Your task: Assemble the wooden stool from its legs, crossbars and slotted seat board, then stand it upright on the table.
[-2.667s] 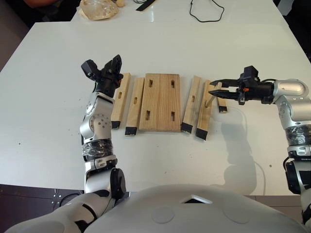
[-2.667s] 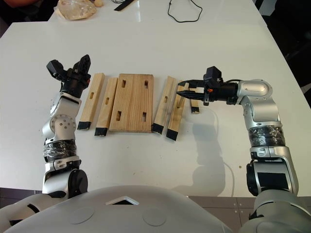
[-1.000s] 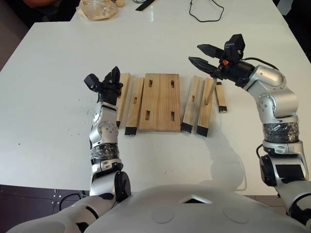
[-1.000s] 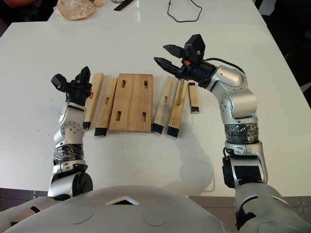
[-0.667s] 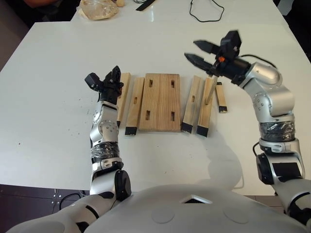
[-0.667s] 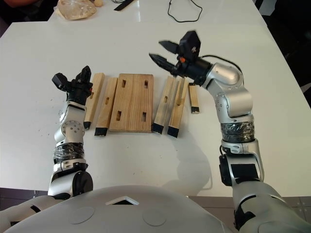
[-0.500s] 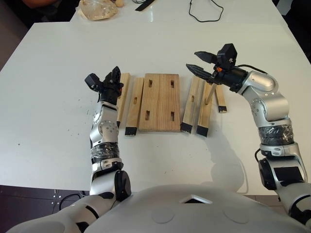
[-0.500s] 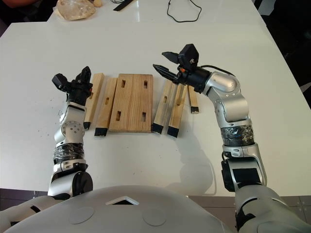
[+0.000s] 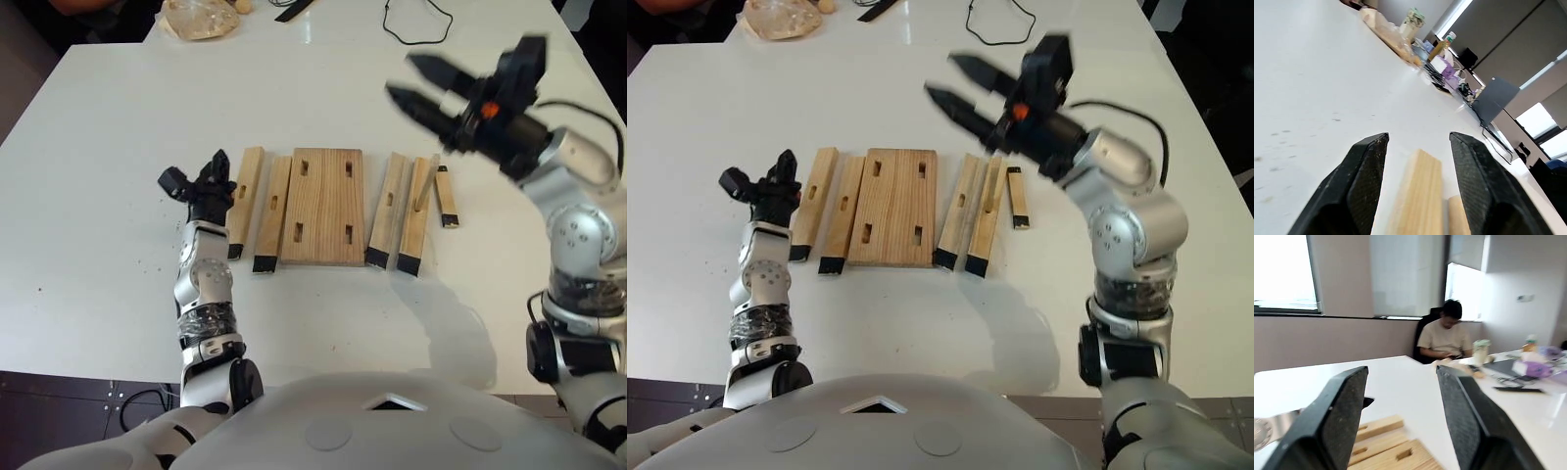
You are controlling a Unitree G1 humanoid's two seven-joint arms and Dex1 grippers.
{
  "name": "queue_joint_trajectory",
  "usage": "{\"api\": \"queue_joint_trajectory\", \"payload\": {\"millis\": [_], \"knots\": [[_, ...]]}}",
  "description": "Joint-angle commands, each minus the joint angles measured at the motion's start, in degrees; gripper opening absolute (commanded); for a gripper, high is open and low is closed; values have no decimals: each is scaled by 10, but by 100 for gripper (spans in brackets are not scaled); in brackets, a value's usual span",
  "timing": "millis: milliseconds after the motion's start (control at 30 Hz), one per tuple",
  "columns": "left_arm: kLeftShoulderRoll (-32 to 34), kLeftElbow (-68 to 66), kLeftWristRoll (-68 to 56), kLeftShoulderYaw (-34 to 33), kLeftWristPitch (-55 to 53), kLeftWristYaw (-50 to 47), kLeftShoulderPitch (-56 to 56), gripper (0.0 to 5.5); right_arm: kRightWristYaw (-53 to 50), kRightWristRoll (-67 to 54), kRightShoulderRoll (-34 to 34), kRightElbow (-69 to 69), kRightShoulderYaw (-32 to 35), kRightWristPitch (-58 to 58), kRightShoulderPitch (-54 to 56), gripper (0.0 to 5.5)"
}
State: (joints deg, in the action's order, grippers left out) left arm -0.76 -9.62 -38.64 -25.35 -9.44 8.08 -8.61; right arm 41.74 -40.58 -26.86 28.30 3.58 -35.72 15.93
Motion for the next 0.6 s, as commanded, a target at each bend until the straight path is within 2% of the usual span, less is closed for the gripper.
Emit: {"api": "queue_joint_trajectory", "payload": {"millis": [33,167,333,600], "knots": [[7,3,-25,-34,-6,-28,-6,229,67,1,-71,70,-29,-6,-137,256],[14,1,-29,-53,1,-50,-15,229,98,52,-112,40,-42,29,-224,256],[10,8,-19,-56,7,-63,-1,229,86,128,-126,-12,-65,69,-271,256],[18,-27,2,-57,45,-67,-28,229,7,201,-88,-70,-68,94,-224,256]]}}
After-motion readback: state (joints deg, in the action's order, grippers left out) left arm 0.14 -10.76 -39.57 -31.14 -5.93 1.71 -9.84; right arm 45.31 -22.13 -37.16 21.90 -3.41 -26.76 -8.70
